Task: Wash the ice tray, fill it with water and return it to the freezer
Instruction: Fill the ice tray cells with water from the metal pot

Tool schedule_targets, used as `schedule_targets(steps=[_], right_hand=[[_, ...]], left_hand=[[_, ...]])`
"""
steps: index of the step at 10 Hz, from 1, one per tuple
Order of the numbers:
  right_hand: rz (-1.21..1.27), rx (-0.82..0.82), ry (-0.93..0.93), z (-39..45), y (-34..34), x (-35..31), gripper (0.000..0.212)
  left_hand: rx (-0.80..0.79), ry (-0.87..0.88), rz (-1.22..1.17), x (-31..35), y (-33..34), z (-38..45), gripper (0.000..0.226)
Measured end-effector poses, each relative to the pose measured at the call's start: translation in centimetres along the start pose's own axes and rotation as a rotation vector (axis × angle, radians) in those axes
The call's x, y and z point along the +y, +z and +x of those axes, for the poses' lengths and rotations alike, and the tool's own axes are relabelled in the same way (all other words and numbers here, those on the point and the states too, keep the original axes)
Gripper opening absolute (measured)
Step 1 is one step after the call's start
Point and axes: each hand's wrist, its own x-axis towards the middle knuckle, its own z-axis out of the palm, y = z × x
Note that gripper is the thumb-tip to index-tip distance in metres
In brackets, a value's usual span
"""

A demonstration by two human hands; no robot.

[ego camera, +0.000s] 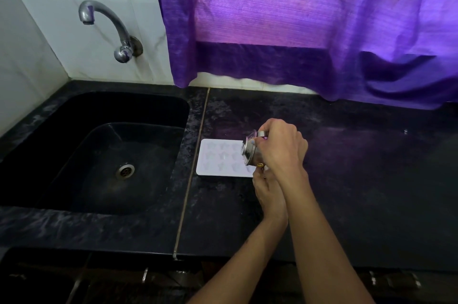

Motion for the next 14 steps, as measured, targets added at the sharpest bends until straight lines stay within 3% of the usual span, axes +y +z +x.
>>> schedule_targets(steps=[2,3,4,6,7,8,10,13,14], right_hand=[[0.012,-0.007,0.006,-0.1,0.1,-0.1,0.011],[0.042,-0.001,0.026,-0.1,-0.2,0.0,0.012],[0.098,0.025,0.069,0.0,-0.8,0.1,0.013],[0.228,0.036,0.111,0.1,-2.6,0.5,0.012],[0.242,0.013,0.085,0.0,-3.0,0.1,0.010],[0.215,-0.001,0.048,-0.2,-2.8,-0.6,0.009],[0.127,-0.009,0.000,0.0,-1.4,-1.9,0.008],[0.059,-0.003,-0.079,-0.1,0.1,-3.2,0.006],[0.040,-0.012,-0.094,-0.2,0.3,-3.4,0.008]], left_hand=[[-0.004,-0.002,0.001,0.1,-0.2,-0.1,0.051],[-0.001,0.042,-0.001,0.4,-0.2,-0.1,0.084],[0.042,0.028,0.029,1.8,-0.2,-0.7,0.061],[0.090,0.085,0.012,3.1,-0.5,-0.7,0.068],[0.112,0.091,0.002,4.0,-0.7,-1.0,0.055],[0.138,0.105,0.001,4.1,-1.0,-0.8,0.069],[0.141,0.028,0.005,3.9,-1.6,-0.4,0.076],[0.128,-0.034,-0.025,4.5,-2.6,0.0,0.045],[0.099,0.022,-0.029,4.6,-2.5,-0.5,0.074]])
